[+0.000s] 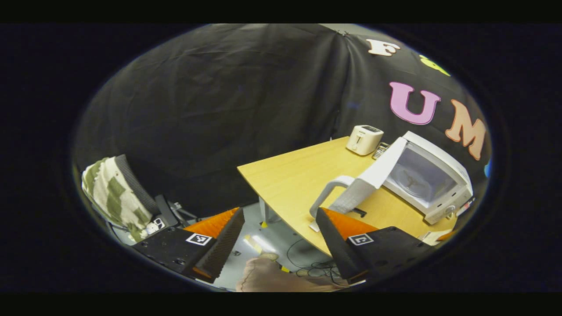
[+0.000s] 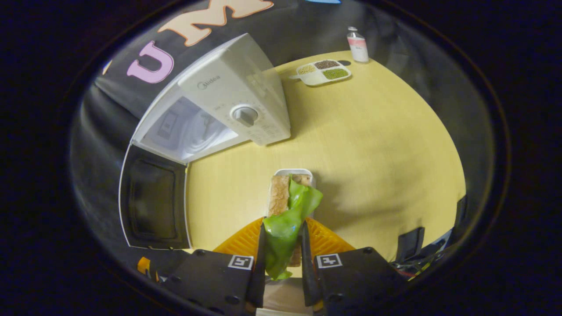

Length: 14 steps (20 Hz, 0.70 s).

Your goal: Open the microwave oven with the left hand, put the food in, and close the microwave oven.

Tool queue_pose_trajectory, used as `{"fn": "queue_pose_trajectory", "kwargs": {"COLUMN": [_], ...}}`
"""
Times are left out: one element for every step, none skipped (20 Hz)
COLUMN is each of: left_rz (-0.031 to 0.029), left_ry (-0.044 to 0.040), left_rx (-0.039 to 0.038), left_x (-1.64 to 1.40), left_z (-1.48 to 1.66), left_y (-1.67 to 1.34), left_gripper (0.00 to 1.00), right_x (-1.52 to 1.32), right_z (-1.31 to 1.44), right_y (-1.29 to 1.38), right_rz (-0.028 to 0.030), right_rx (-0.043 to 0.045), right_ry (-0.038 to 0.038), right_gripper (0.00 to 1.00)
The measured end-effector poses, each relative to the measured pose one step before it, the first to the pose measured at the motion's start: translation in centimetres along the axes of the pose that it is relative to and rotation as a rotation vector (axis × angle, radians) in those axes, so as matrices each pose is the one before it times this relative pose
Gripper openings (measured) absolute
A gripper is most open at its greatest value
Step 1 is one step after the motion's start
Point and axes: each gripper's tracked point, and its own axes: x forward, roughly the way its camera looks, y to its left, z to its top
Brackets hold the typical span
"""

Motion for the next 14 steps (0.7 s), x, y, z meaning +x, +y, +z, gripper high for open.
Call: {"fn": "queue_pose_trajectory", "kwargs": {"left_rz": [-0.01467, -0.01467, -0.01513, -0.0143, -0.01391, -0.01419, -0.01389, -0.01207, -0.00952, -0.01319, -0.01775, -0.0163, -0.01379, -0.01342], "left_ry": [0.00307, -0.00023, -0.00112, 0.00309, 0.00335, 0.00492, 0.00658, 0.00626, 0.01226, 0.0018, -0.00094, -0.00096, -0.00083, -0.00498], "left_rx": [0.00189, 0.00188, 0.00389, 0.00673, 0.0071, 0.00897, 0.01066, 0.00915, 0.01296, 0.00951, 0.00677, 0.01085, 0.01553, 0.01386], "left_x": [0.816, 0.785, 0.877, 0.76, 0.81, 0.756, 0.692, 0.642, 0.613, 0.529, 0.704, 0.455, 0.512, 0.407], "left_z": [0.486, 0.689, 0.597, 0.53, 0.383, 0.42, 0.258, 0.379, 0.109, 0.467, 0.361, 0.486, 0.274, 0.485], "left_y": [0.308, 0.227, 0.155, 0.161, 0.219, 0.183, 0.213, 0.228, 0.275, 0.104, -0.165, -0.122, -0.063, -0.068], "left_gripper": [0.95, 0.95, 0.97, 0.97, 0.96, 0.97, 0.97, 0.97, 0.97, 0.96, 0.96, 0.9, 0.9, 0.94], "right_x": [-0.309, -0.223, -0.17, -0.207, -0.027, -0.018, 0.133, 0.088, 0.219, 0.206, 0.26, 0.202, 0.369, 0.376], "right_z": [0.013, 0.021, 0.017, -0.176, -0.124, -0.378, -0.347, -0.569, -0.576, -0.701, -0.372, -0.488, -0.27, -0.221], "right_y": [1.106, 0.946, 0.821, 0.887, 0.936, 1.201, 0.938, 1.117, 1.204, 1.455, 1.226, 1.596, 1.614, 1.451], "right_rz": [0.01548, 0.00829, 0.00107, 0.00197, 0.00532, 0.00839, 0.00895, 0.00942, 0.01195, 0.01825, 0.0194, 0.02492, 0.02816, 0.02634], "right_rx": [0.02227, 0.01495, 0.01048, 0.00879, 0.00907, 0.0106, 0.00319, -0.00018, -0.00306, -0.00076, 0.00121, 0.00555, 0.00586, 0.00735], "right_ry": [-0.01757, -0.01899, -0.01876, -0.01828, -0.01546, -0.01193, -0.00727, -0.006, -0.00258, -0.0052, -0.00511, -0.0085, -0.0148, -0.01557], "right_gripper": [0.38, 0.38, 0.38, 0.37, 0.37, 0.37, 0.37, 0.37, 0.37, 0.37, 0.37, 0.37, 0.37, 0.37]}}
